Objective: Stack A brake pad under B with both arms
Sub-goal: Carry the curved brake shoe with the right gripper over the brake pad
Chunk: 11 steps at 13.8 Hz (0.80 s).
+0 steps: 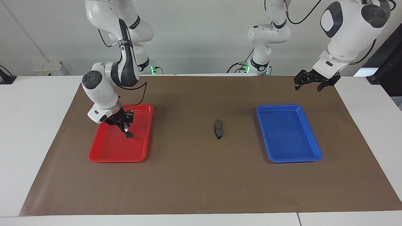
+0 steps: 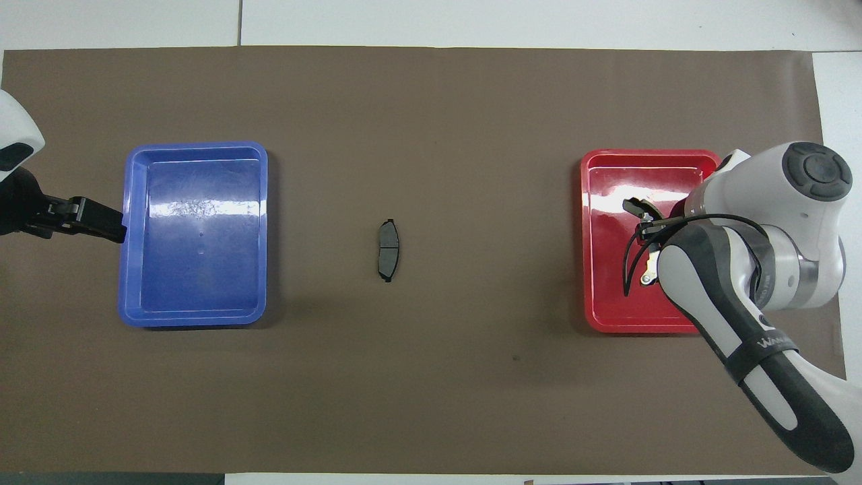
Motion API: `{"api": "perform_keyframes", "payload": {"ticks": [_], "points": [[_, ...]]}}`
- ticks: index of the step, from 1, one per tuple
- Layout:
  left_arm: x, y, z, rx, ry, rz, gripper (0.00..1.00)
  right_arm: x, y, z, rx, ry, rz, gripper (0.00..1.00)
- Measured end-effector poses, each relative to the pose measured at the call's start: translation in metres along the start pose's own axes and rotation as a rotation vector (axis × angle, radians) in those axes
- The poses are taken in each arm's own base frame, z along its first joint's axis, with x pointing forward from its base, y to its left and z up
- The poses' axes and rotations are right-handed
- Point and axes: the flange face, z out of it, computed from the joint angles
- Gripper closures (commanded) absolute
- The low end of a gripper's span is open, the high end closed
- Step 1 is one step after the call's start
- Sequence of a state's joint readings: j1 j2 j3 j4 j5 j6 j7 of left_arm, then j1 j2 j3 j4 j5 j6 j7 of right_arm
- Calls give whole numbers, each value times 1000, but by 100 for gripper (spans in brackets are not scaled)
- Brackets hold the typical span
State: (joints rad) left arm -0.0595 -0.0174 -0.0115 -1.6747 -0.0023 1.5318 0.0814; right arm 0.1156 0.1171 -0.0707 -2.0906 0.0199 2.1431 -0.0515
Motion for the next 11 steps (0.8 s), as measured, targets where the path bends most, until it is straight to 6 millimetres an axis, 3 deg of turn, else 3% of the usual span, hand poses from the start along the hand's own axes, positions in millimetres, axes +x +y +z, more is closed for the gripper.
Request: {"api": "perform_keyframes", "payload": {"ticks": [2,4,8,11], "points": [[0,-2,1,-1,-2,-4,0,10,-41,-23,-3,28,13,100],[0,-6,1,-1,3,-11,0,15,-99,-37,-2,61,8,100],[7,-9,-3,4,61,-13,0,17,-186,-46,5,91,29,100],[8,-9,-4,5,72,-13,0,19,-267,-39,5,90,87,100]]}}
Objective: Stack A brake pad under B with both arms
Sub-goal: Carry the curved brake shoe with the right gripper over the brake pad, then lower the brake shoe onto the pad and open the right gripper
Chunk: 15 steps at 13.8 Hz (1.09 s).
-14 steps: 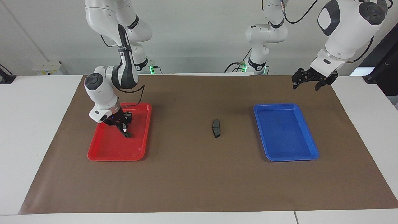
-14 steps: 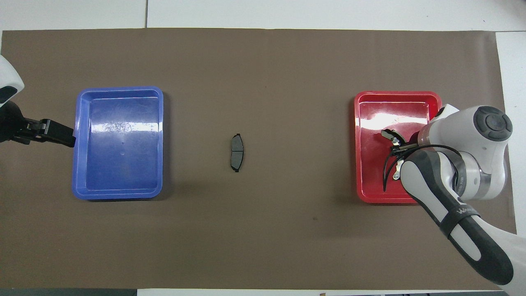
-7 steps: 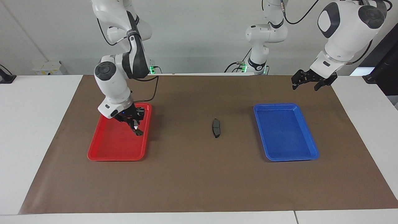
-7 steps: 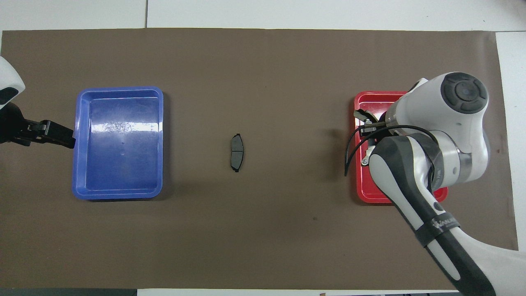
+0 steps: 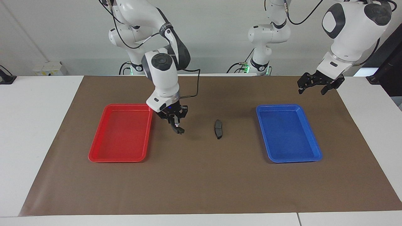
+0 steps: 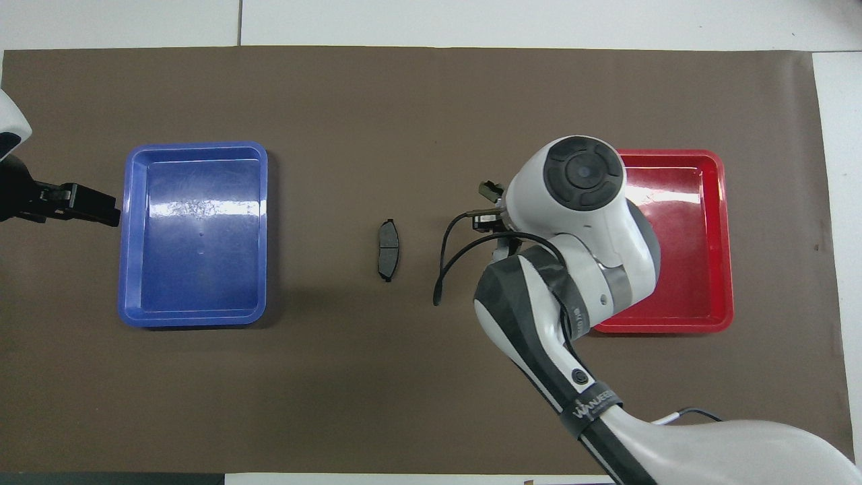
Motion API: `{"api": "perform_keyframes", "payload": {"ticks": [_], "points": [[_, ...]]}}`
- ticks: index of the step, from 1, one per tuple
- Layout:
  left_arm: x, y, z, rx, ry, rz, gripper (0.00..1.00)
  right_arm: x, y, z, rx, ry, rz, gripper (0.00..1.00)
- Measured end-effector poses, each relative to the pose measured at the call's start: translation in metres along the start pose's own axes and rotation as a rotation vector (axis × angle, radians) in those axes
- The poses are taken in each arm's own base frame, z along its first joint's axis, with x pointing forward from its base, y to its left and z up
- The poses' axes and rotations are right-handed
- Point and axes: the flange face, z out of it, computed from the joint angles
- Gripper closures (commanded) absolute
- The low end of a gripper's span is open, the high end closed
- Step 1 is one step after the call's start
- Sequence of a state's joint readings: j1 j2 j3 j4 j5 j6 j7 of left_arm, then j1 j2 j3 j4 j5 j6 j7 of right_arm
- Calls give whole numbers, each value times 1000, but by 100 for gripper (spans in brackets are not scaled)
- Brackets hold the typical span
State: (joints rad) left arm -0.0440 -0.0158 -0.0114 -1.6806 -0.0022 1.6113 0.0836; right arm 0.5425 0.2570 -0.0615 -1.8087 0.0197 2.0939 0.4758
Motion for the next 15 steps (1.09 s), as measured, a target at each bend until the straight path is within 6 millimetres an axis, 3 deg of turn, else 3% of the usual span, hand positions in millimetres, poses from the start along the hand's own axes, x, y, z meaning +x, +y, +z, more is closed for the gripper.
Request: {"api": "perform_keyframes", "payload": {"ticks": [2,6,10,15], "points": [[0,-4,0,0,0,-7,0,2,-51,13,-3,1,19,100],[-1,-8,0,-1,-1,-14,0,-3,-99,44,-4,7,26,100],[-1,-8,0,-1,-1,-14,0,-16,-129,61,23,30,-7,100],[-1,-8,0,-1,-1,-14,0,-19,-140,85,31,27,-6,100]]}}
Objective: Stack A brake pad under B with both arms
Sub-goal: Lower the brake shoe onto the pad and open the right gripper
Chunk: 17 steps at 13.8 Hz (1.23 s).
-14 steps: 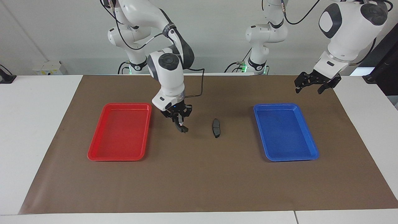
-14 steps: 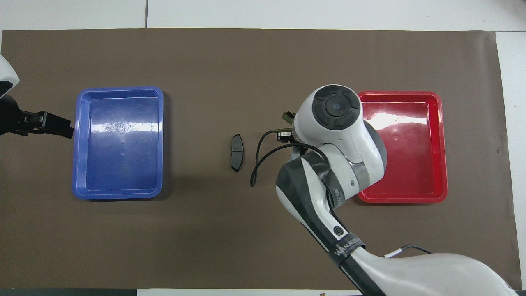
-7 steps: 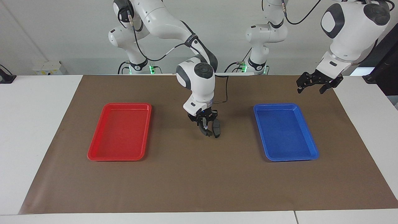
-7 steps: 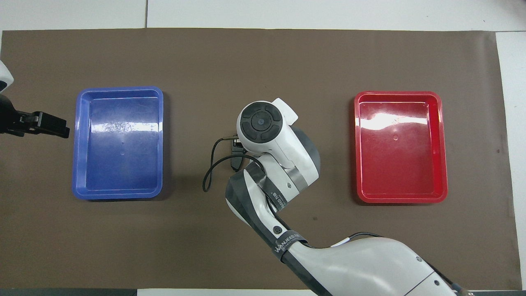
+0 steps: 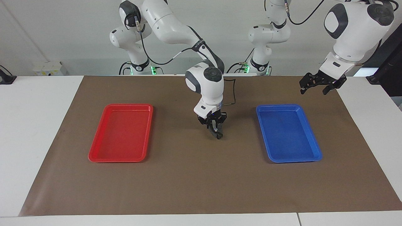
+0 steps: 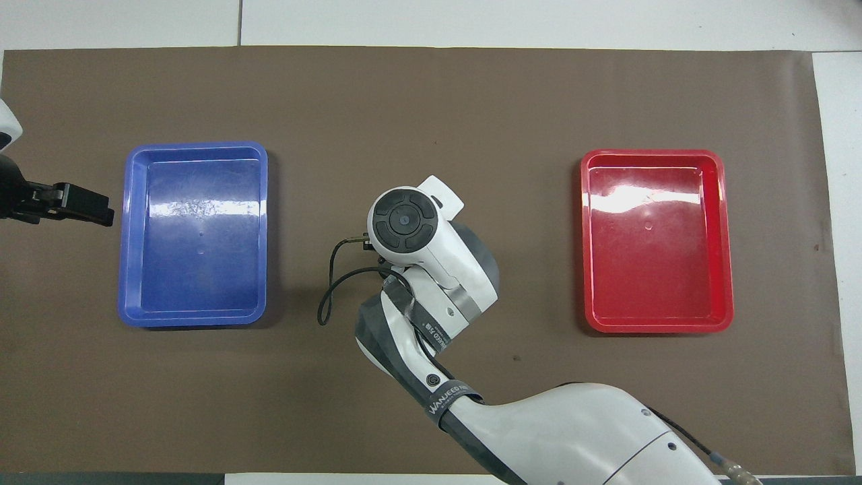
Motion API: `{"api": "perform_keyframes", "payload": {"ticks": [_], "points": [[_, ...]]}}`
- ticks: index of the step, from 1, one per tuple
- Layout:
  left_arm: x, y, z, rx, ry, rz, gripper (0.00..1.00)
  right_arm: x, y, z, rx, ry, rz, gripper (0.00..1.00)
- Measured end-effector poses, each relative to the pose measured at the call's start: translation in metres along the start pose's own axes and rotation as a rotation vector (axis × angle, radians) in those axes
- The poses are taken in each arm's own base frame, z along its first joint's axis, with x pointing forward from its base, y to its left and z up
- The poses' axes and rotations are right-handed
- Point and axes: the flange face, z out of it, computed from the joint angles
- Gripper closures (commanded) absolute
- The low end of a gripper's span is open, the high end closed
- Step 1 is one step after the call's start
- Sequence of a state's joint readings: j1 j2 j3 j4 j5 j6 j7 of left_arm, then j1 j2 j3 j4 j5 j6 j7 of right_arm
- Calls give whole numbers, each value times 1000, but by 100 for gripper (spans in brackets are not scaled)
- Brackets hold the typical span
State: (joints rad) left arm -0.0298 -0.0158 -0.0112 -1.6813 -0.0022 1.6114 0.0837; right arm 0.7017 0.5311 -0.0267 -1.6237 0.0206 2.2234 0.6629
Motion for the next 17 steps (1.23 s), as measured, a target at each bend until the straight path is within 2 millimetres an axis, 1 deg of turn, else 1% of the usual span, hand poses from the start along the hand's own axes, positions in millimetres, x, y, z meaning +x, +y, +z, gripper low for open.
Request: {"api": "perform_keyframes", "payload": {"ticks": [5,11,12,14,15,17], "points": [[0,0,0,0,0,0,0,-9,-13,15,5,-1,-20,100],[0,0,0,0,0,0,0,-8,-12,22,16,14,-19,100],[0,0,0,0,0,0,0,-8,-12,22,16,14,-19,98],[0,0,0,0,0,0,0,-8,-12,22,16,14,-19,85],[0,0,0,0,0,0,0,-8,-12,22,16,14,-19,97],[0,0,0,0,0,0,0,-8,-12,22,17,14,-19,98]]}}
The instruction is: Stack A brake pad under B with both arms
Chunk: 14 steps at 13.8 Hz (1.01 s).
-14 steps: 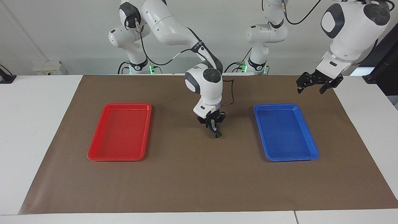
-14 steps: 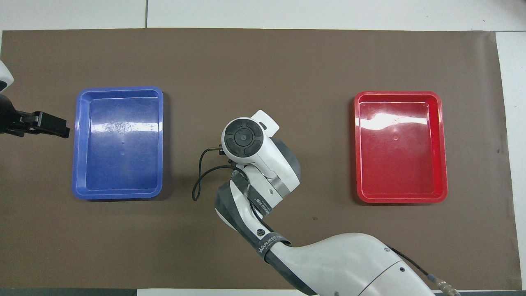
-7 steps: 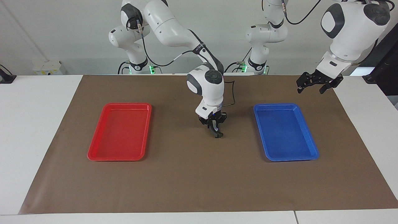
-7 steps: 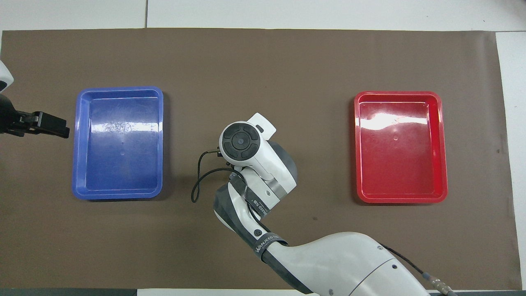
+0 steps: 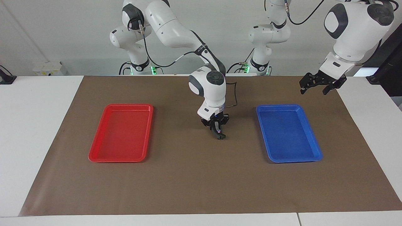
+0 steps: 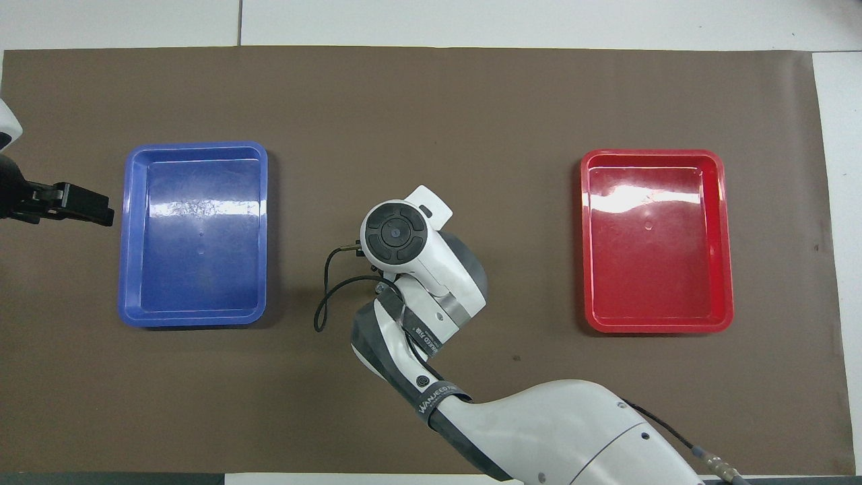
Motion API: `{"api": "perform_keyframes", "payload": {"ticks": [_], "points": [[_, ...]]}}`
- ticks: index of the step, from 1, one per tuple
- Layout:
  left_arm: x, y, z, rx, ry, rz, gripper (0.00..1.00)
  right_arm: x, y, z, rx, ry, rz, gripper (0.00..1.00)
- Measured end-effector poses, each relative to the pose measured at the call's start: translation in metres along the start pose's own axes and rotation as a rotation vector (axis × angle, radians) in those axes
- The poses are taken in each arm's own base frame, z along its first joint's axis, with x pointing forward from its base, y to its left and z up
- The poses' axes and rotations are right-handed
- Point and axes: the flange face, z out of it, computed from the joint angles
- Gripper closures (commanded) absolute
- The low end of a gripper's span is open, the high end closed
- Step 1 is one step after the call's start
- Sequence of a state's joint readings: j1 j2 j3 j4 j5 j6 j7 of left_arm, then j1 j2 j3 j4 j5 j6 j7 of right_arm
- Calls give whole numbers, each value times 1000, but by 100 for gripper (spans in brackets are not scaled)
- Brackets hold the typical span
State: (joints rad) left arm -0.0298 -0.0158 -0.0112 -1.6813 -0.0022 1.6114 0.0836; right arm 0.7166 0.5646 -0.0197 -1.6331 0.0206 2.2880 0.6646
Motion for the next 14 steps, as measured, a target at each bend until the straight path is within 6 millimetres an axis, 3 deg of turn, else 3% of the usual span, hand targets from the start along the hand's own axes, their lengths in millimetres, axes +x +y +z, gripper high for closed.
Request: {"api": "perform_keyframes", "payload": {"ticks": [9,11,13,14], "points": [[0,0,0,0,0,0,0,1,4,-1,-17,-19,6,97],[0,0,0,0,0,0,0,1,4,-1,-16,-17,6,91],[0,0,0,0,0,0,0,1,4,-1,-15,-16,6,44],[0,0,0,0,0,0,0,1,4,0,-13,-14,6,0]]}}
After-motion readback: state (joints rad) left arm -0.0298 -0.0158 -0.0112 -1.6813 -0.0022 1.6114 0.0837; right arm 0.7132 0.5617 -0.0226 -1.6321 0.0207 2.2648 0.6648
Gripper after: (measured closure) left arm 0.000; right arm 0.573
